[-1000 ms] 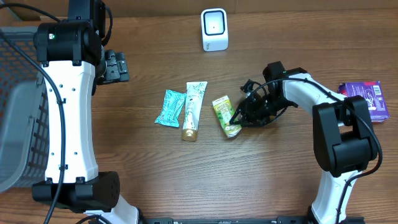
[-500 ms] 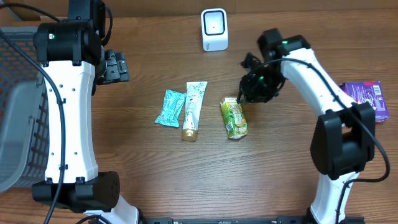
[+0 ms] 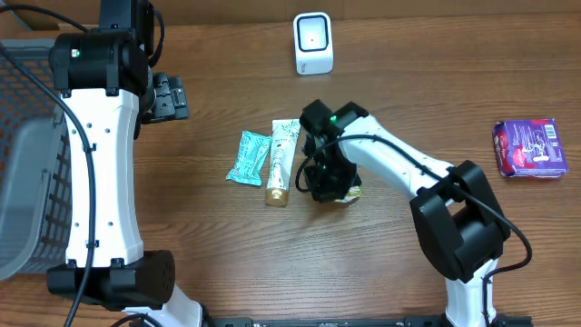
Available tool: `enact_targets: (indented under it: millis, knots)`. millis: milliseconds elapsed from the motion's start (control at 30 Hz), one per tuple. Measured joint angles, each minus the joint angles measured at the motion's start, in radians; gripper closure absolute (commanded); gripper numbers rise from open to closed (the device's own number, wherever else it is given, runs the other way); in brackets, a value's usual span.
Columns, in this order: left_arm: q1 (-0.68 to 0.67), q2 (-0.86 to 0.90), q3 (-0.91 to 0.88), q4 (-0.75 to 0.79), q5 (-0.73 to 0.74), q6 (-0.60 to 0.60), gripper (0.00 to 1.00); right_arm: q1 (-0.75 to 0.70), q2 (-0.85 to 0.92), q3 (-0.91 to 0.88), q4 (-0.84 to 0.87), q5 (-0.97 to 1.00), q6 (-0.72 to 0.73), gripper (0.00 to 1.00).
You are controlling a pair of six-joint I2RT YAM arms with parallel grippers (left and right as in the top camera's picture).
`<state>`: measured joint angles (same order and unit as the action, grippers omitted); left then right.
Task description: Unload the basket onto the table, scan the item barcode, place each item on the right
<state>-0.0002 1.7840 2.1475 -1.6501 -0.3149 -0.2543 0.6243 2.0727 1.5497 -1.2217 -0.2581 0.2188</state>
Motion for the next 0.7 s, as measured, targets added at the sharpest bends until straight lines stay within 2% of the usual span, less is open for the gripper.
enact_targets:
  millis: [367, 567, 600, 700]
  knots:
    - [0.0, 0.0, 0.0, 0.0, 0.0, 0.0, 0.0, -0.079, 0.0, -0.035, -0.005, 0.431, 0.146, 0.96]
    - [0.0, 0.0, 0.0, 0.0, 0.0, 0.0, 0.01, -0.242, 0.0, -0.038, 0.149, 0.634, 0.13, 0.95]
    - [0.0, 0.0, 0.0, 0.0, 0.0, 0.0, 0.0, -0.271, 0.0, -0.038, 0.177, 0.647, 0.12, 0.86]
    - [0.0, 0.0, 0.0, 0.0, 0.0, 0.0, 0.0, -0.356, 0.0, -0.024, 0.205, 0.618, 0.087, 0.66]
